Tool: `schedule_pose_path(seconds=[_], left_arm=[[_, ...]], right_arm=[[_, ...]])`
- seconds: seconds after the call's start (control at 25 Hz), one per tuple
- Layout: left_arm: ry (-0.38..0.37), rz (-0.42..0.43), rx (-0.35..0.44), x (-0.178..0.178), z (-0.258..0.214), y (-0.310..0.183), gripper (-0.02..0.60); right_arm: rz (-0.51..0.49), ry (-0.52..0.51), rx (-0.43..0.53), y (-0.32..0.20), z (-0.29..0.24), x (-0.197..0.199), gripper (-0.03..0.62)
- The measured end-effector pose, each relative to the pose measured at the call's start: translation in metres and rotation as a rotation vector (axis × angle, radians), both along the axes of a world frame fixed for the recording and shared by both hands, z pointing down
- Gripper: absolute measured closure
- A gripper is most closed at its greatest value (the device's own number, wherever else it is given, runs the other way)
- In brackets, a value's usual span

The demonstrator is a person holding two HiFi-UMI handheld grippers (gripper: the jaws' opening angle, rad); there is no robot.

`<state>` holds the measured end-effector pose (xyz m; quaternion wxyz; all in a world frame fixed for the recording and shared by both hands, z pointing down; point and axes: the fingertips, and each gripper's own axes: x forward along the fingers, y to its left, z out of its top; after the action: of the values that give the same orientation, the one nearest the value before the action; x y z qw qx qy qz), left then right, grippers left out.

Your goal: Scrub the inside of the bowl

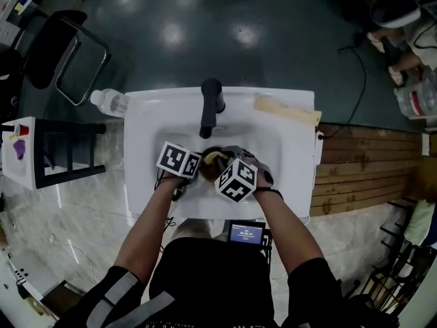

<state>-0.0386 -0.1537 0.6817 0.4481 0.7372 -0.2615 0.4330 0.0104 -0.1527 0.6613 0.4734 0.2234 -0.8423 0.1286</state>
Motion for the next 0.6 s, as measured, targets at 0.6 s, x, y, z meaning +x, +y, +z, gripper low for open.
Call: schedule_pose_path(seconds=[0.6], left_arm=[[0.007, -0.033, 0.007, 0.000, 0.000, -0.002, 0.569]], right_arm=[[-0.075, 0.019, 0.034, 0.023, -0.007, 0.016, 0.554]])
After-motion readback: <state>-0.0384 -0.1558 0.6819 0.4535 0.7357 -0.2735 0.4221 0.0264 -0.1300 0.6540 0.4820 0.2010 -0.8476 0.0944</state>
